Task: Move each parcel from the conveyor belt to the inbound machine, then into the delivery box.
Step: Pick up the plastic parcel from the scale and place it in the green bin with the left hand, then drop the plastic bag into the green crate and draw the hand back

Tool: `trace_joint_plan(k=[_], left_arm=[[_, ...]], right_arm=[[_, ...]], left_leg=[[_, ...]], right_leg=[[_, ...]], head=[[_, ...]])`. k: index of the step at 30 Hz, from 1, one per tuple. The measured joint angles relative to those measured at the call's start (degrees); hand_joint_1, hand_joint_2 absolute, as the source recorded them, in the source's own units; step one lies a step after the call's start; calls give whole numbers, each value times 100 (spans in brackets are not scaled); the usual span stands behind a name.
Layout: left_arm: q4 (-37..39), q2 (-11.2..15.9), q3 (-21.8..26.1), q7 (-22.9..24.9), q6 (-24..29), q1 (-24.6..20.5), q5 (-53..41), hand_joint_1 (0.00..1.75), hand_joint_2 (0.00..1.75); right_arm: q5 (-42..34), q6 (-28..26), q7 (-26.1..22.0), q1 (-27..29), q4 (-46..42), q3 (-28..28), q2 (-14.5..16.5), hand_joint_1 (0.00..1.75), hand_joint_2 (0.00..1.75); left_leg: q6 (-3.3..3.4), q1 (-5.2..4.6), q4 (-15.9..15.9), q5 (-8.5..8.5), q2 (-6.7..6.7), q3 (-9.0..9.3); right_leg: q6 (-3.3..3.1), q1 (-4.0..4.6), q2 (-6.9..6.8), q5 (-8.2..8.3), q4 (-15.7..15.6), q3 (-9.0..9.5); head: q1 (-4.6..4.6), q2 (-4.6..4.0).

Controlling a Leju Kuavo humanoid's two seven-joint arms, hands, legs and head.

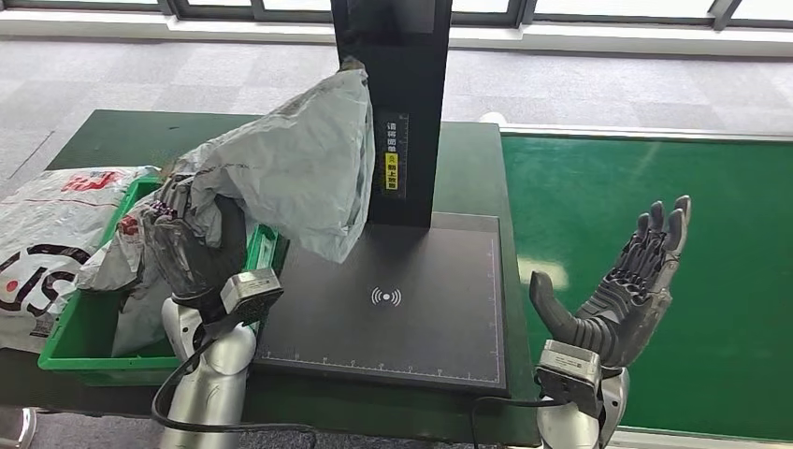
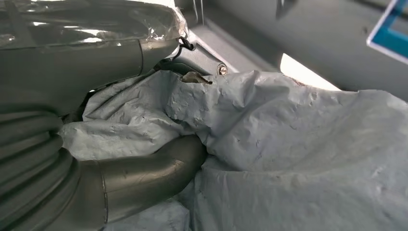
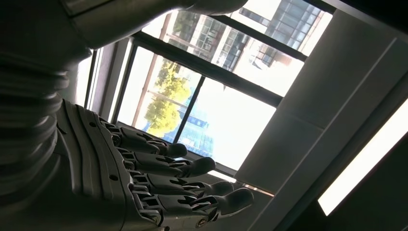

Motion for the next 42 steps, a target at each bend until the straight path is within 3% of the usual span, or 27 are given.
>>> trace_joint_plan(k=[6, 13, 17, 28, 32, 33, 36, 37, 42], left_arm=[[-206, 24, 723, 249, -2, 67, -168, 175, 175], [448, -13, 1950, -500, -5, -355, 44, 175, 175], [805, -43, 2569, -641, -7, -554, 82, 175, 175], [1227, -74, 3133, -659, -7, -761, -73, 175, 175], [1330, -86, 3310, -540, -7, -820, -514, 173, 175], [1354, -87, 3354, -469, -7, -835, -663, 161, 175], [1405, -91, 3415, -194, -7, -856, -1029, 34, 175], [1418, -92, 3419, -52, -7, -856, -1156, 3, 175], [1466, -117, 3416, 835, -7, -841, -1887, 0, 175]], right_arm=[[-32, 1, 0, -1, 0, 0, 2, 0, 175], [-55, 1, 0, -2, 2, 2, 4, 0, 175], [-57, 1, 0, -1, 2, 3, 4, 0, 175], [-57, 1, 0, 0, 2, 3, 4, 0, 175], [-57, 1, 0, 1, 2, 3, 4, 0, 175], [-56, 1, 0, 1, 2, 3, 4, 0, 175], [-54, 1, 0, 1, 2, 3, 4, 0, 175], [-54, 1, 0, 1, 1, 3, 4, 0, 175], [-52, 1, 0, 2, 0, 3, 4, 0, 175]], left_leg=[[-1, 0, -1, 0, 1, 23], [-1, 0, 0, 2, -6, 30], [-1, 0, 0, 3, -8, 48], [-1, -1, 0, 2, -8, 46], [-1, 0, 0, 2, -8, 47], [-1, 0, 0, 2, -8, 47], [-2, 0, 0, 3, -8, 48], [-2, 0, 0, 3, -8, 48], [-1, -1, 0, 3, -7, 48]], right_leg=[[-2, 1, 1, -2, 0, -6], [-2, 1, -4, -1, 0, 3], [-3, 1, -6, 0, 1, 1], [-3, 1, -6, 0, 0, 0], [-3, 1, -6, 0, 0, 0], [-3, 1, -6, 0, 0, 0], [-3, 2, -6, 0, 0, 0], [-3, 2, -6, 0, 0, 0], [-3, 1, -5, 0, 0, -1]], head=[[-1, 0], [-2, 0], [-1, 0], [-2, 0], [-2, 0], [-2, 0], [-1, 0], [-1, 0], [-2, 0]])
